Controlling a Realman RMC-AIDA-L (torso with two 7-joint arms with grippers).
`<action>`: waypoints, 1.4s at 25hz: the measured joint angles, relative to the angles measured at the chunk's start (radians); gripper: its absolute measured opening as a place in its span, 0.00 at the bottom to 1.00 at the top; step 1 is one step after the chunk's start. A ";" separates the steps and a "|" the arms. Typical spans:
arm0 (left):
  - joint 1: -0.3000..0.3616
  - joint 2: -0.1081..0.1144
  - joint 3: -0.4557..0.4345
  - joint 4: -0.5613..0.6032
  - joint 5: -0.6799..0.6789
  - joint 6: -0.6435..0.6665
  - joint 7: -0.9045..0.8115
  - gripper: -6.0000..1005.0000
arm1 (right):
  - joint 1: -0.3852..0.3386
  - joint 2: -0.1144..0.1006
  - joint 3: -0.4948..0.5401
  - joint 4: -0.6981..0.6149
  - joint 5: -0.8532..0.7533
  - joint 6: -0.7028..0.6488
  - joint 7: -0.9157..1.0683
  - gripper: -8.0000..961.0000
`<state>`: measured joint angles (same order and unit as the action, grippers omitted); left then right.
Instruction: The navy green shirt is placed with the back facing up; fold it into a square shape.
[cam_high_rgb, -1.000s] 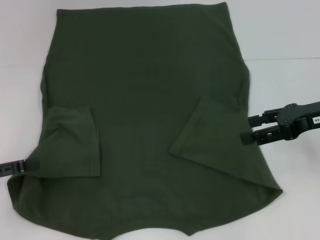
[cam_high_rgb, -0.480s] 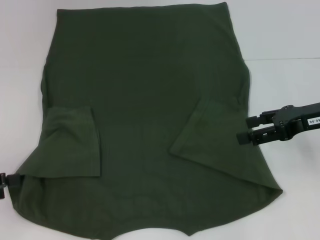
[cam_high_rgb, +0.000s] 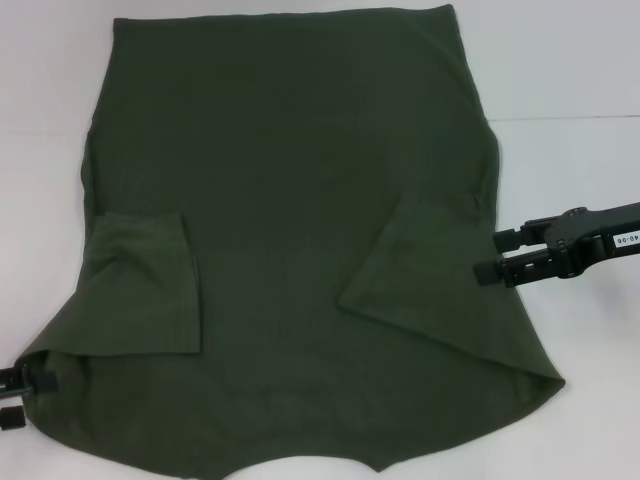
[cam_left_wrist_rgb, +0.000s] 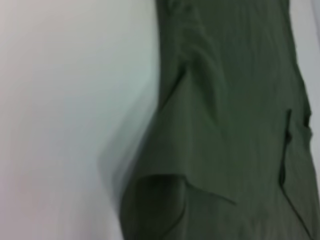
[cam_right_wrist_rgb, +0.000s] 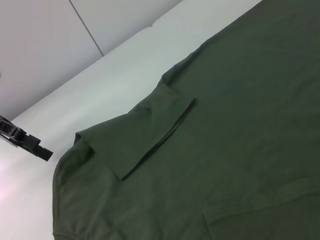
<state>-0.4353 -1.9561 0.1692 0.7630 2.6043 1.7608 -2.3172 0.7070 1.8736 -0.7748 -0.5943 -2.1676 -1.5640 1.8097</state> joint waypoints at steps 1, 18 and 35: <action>0.001 0.000 -0.001 -0.002 0.002 -0.006 -0.003 0.91 | 0.000 -0.001 0.000 0.000 0.000 0.000 0.000 0.91; -0.003 -0.002 0.006 -0.055 0.015 -0.106 -0.062 0.91 | 0.005 0.002 -0.025 -0.001 0.000 0.001 -0.003 0.91; -0.013 -0.002 0.014 -0.079 0.030 -0.126 -0.108 0.91 | 0.005 0.001 -0.024 -0.001 0.000 0.005 -0.010 0.91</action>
<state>-0.4487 -1.9576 0.1834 0.6841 2.6343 1.6344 -2.4249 0.7117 1.8743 -0.7983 -0.5952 -2.1675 -1.5590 1.8000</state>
